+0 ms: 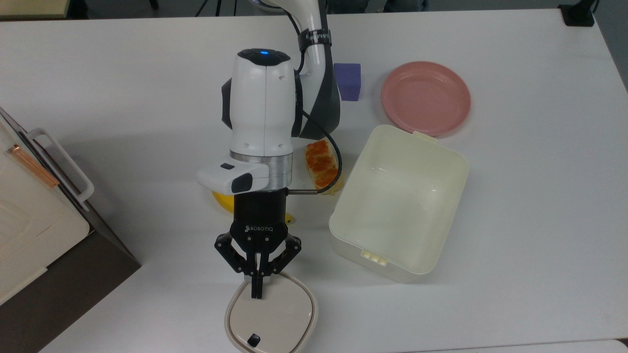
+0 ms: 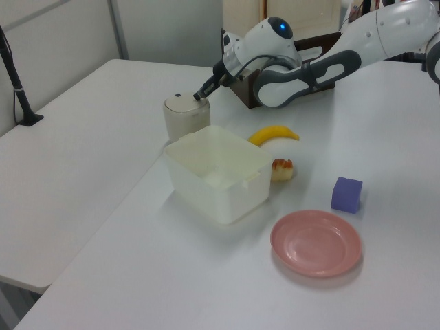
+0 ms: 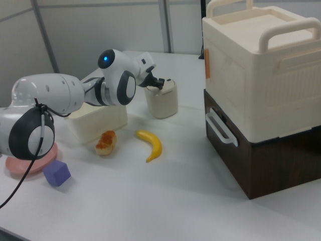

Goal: Close the trash can

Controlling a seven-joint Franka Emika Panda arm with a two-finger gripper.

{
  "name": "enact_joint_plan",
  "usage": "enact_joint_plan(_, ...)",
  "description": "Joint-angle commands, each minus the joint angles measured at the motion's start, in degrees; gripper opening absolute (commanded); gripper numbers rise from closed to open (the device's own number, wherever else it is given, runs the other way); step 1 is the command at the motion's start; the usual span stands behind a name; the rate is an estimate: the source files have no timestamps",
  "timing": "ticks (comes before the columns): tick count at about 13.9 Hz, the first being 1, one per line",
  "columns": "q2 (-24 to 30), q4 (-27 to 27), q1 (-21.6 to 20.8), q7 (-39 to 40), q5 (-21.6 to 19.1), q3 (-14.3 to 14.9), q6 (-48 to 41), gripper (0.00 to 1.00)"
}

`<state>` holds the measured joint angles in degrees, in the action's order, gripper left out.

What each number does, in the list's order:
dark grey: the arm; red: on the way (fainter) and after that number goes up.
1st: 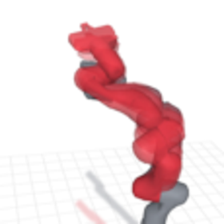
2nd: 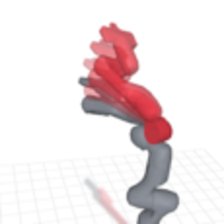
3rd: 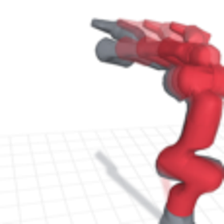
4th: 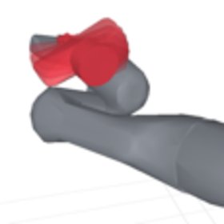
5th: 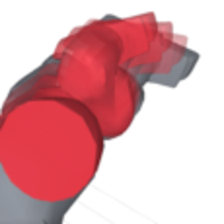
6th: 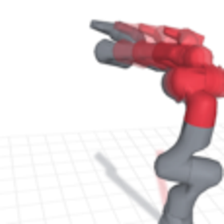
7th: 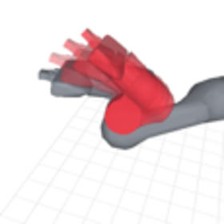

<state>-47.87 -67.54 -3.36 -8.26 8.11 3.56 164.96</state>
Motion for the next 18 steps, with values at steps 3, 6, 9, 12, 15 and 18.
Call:
enact_joint_plan(3,-2.58,-0.75,-0.77,-1.85,3.93,1.10,0.62,0.05)
enact_joint_plan(6,-2.58,-1.10,-1.03,-1.85,3.93,1.10,0.54,0.05)
enact_joint_plan(9,-2.41,0.99,-1.03,-5.34,3.93,1.18,0.62,0.05)
enact_joint_plan(12,-2.32,2.15,-0.86,-6.76,3.84,1.71,0.71,0.05)
enact_joint_plan(15,-2.32,2.94,-0.86,-6.94,3.84,1.98,0.71,0.05)
enact_joint_plan(18,-2.32,3.03,-0.77,-9.05,3.75,1.98,1.06,0.06)
